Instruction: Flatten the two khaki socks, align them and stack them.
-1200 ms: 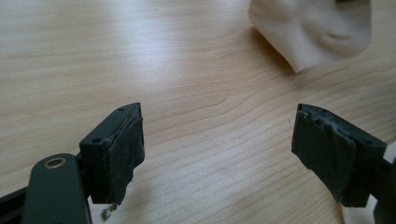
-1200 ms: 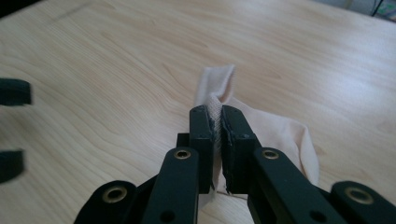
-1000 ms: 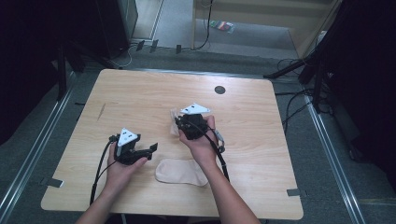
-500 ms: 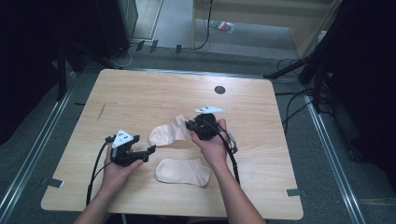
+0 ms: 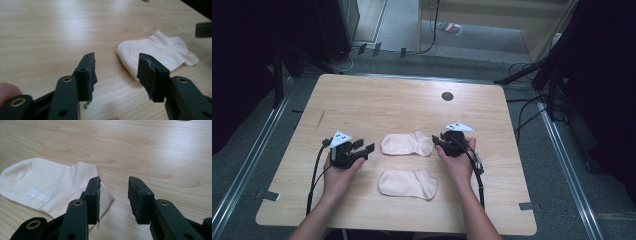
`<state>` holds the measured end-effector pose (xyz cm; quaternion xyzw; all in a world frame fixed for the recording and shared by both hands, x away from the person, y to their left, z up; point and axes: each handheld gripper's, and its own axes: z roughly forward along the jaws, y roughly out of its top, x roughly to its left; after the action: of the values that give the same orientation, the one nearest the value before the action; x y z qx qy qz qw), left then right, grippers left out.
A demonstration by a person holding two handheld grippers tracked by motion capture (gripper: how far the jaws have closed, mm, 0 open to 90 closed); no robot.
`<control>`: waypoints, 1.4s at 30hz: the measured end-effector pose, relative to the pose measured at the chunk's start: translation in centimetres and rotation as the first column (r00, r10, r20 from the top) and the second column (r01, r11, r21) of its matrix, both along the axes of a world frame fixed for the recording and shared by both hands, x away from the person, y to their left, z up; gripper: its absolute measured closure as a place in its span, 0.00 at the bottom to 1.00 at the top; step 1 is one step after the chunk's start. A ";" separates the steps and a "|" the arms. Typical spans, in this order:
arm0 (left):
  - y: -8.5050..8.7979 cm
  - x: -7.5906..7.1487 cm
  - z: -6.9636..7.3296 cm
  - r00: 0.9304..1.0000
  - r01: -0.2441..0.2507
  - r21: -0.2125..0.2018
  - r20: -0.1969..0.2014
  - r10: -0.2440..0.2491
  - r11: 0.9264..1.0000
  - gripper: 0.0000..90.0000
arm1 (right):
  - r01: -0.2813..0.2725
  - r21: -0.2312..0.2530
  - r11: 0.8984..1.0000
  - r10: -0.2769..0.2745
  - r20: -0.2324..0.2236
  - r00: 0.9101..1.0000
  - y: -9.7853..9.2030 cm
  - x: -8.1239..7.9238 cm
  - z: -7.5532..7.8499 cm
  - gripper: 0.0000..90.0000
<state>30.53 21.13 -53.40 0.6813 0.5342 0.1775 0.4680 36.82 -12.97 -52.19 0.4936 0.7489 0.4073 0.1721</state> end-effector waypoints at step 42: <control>-2.5 0.6 2.6 0.994 0.105 0.054 -0.005 -0.105 0.993 1.00 | -0.077 0.007 0.997 0.076 0.055 0.996 0.6 -2.7 1.9 0.95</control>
<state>31.14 18.61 -50.80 0.7212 0.4932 0.1664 0.4572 34.15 -12.41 -50.29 0.4542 0.7603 0.4305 0.1745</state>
